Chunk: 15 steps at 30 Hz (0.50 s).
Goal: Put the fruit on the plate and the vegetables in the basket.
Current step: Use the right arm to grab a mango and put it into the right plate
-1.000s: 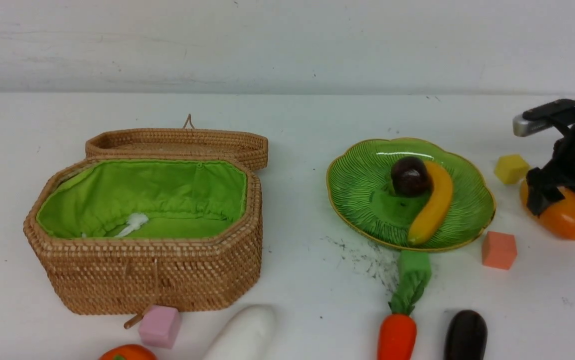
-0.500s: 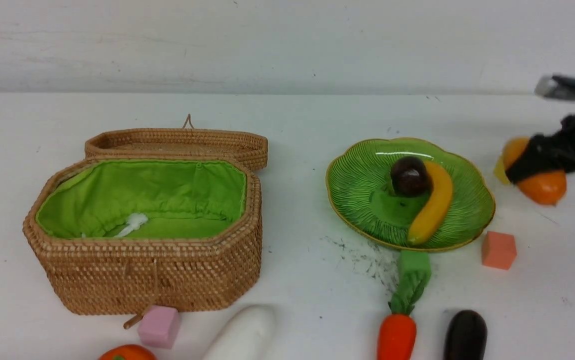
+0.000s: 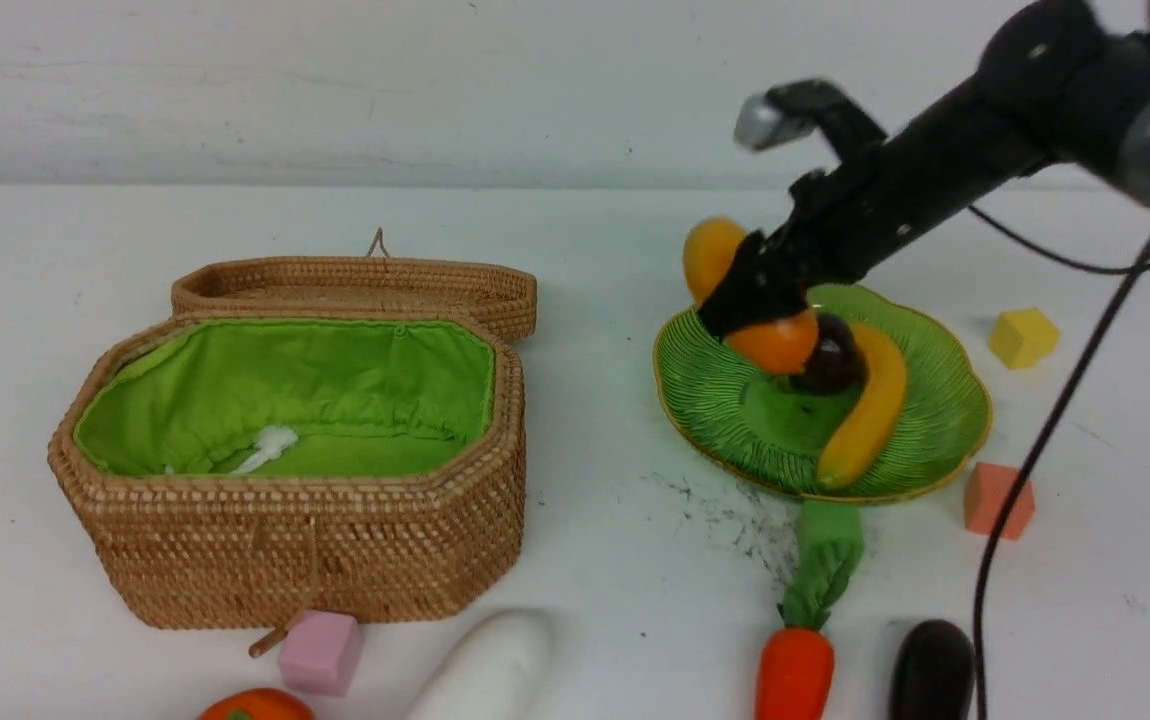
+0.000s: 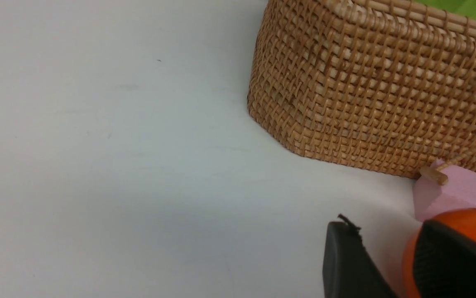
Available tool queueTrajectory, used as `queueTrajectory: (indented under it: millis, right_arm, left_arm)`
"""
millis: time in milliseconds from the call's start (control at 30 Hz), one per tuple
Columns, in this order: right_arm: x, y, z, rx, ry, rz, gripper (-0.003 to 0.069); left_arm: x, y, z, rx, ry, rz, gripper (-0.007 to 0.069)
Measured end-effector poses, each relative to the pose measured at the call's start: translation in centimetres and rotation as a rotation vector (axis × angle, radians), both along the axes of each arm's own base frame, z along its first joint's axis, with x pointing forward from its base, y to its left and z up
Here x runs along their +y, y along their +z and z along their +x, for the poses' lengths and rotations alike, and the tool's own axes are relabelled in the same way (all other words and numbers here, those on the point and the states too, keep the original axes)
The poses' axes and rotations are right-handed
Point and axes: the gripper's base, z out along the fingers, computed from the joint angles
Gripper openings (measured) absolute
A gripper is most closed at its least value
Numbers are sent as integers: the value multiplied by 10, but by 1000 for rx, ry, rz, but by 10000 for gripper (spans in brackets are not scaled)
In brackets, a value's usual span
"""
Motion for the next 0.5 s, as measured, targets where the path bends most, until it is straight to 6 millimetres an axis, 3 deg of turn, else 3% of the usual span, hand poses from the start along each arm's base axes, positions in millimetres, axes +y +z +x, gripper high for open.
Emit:
queueTrajectory:
  millis: [133,267,400,500]
  right_arm:
    - [8,-21,4,41,-49,-32,601]
    - [11,-21,4,52,-61,-9,603]
    - [12,-20,4,65,-76,7,673]
    - [10,-22,4,79,-94,-14,678]
  left_arm:
    - [0,0,0,0,0,0,239]
    - [0,0,0,0,0,0,239]
    - [0,0,0,0,0,0,239]
    - [0,0,0,0,0,0,239]
